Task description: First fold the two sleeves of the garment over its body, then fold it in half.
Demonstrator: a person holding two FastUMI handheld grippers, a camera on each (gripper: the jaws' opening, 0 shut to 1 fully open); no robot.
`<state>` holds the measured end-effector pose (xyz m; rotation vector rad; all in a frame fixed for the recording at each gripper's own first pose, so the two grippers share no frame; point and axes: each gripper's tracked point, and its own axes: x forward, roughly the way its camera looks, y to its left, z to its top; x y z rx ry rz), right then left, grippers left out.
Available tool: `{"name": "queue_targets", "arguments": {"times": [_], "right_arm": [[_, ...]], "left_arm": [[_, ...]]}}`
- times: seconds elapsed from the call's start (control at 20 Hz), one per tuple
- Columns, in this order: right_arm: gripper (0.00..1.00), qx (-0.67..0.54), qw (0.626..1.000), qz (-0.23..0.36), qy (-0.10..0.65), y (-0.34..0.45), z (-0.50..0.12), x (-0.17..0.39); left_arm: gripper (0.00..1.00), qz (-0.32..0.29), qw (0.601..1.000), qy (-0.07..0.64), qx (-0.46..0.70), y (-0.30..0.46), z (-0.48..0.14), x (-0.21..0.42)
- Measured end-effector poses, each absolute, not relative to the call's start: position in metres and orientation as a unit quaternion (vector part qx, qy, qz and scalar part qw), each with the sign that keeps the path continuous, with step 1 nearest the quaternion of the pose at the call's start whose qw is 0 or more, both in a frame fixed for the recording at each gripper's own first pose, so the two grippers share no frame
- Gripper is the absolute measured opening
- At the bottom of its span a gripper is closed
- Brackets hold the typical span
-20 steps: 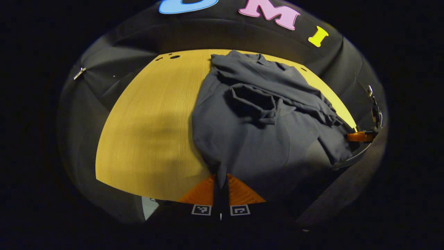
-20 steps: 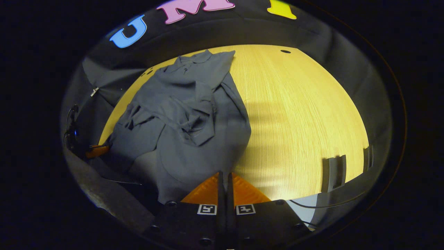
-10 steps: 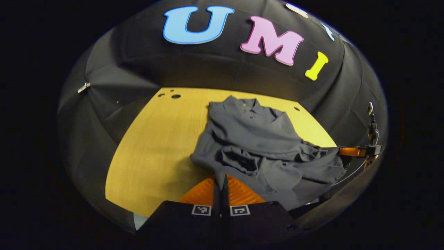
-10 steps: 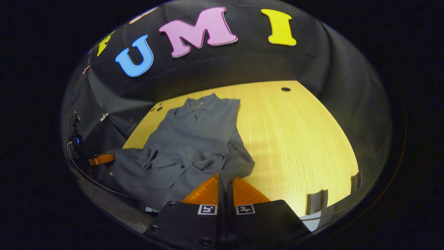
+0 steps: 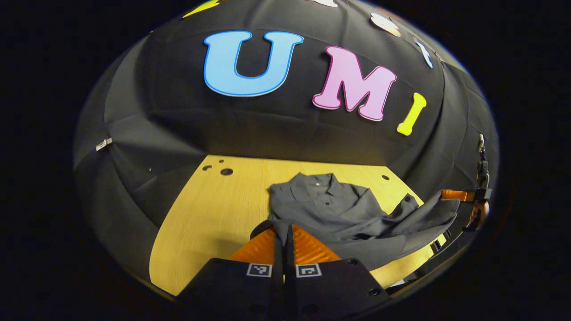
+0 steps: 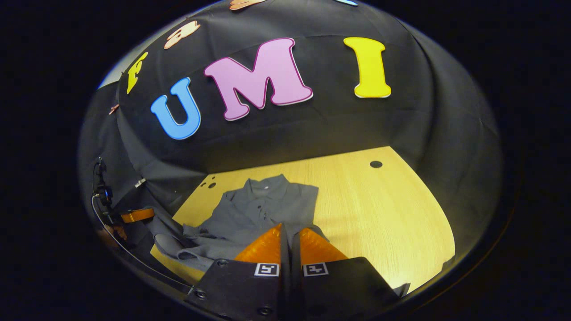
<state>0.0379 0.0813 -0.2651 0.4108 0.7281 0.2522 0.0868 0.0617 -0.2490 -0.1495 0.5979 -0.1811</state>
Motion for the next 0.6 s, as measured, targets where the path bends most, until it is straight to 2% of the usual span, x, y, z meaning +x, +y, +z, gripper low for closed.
{"name": "queue_targets", "arguments": {"times": [0.35,0.6], "right_arm": [[0.05,0.211,0.923,0.101,0.305,0.076,-0.266,0.114],[0.05,0.205,0.922,0.086,0.317,0.071,-0.292,0.148]], "left_arm": [[0.05,-0.078,0.964,0.241,-0.078,0.064,-0.235,0.173],[0.05,-0.093,0.962,0.244,-0.075,0.048,-0.251,0.215]]}}
